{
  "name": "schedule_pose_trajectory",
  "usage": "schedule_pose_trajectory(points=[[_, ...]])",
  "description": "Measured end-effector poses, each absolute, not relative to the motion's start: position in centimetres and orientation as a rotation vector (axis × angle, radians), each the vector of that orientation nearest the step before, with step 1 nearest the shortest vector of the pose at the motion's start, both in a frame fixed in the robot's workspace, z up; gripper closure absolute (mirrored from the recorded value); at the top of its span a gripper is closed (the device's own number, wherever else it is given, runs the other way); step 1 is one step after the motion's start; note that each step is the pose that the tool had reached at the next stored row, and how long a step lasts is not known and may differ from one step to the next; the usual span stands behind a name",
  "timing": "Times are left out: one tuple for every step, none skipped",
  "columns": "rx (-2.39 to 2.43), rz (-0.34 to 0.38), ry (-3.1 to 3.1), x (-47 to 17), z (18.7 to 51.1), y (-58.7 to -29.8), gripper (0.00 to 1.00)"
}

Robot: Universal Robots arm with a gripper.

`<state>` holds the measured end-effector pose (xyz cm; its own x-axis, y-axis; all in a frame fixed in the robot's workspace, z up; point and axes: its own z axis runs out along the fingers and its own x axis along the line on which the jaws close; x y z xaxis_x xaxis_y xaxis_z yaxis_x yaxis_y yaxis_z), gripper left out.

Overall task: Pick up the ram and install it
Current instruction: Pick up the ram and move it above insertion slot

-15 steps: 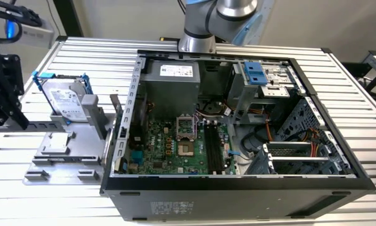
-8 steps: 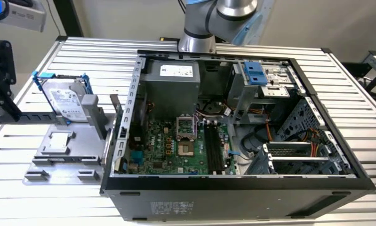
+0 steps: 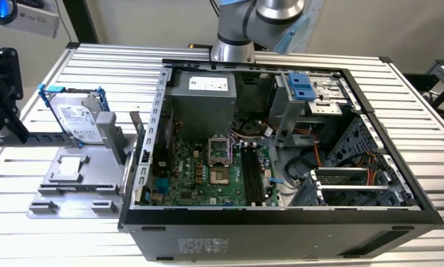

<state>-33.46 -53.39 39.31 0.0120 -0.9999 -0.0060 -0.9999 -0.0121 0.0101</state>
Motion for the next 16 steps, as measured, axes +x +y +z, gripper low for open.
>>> schedule_pose_trajectory(points=[[2.232, -0.019, -2.206, -33.1, 39.3, -53.4, 1.0], [2.232, -0.019, -2.206, -32.7, 39.3, -53.4, 1.0], [2.232, -0.02, -2.205, -32.2, 39.3, -53.4, 1.0], [2.231, -0.021, -2.204, -31.8, 39.3, -53.4, 1.0], [2.231, -0.022, -2.204, -31.3, 39.3, -53.4, 1.0], [2.23, -0.024, -2.203, -30.8, 39.3, -53.4, 1.0], [2.23, -0.025, -2.203, -30.4, 39.3, -53.4, 1.0], [2.229, -0.026, -2.202, -29.9, 39.3, -53.4, 1.0], [2.228, -0.027, -2.202, -29.5, 39.3, -53.4, 1.0], [2.228, -0.028, -2.201, -29.0, 39.3, -53.4, 1.0], [2.228, -0.029, -2.201, -28.6, 39.3, -53.4, 1.0], [2.227, -0.03, -2.2, -28.1, 39.3, -53.4, 1.0], [2.226, -0.032, -2.2, -27.6, 39.3, -53.4, 1.0], [2.226, -0.033, -2.199, -27.2, 39.3, -53.4, 1.0], [2.225, -0.034, -2.199, -26.7, 39.3, -53.4, 1.0], [2.225, -0.035, -2.198, -26.3, 39.3, -53.4, 1.0]])
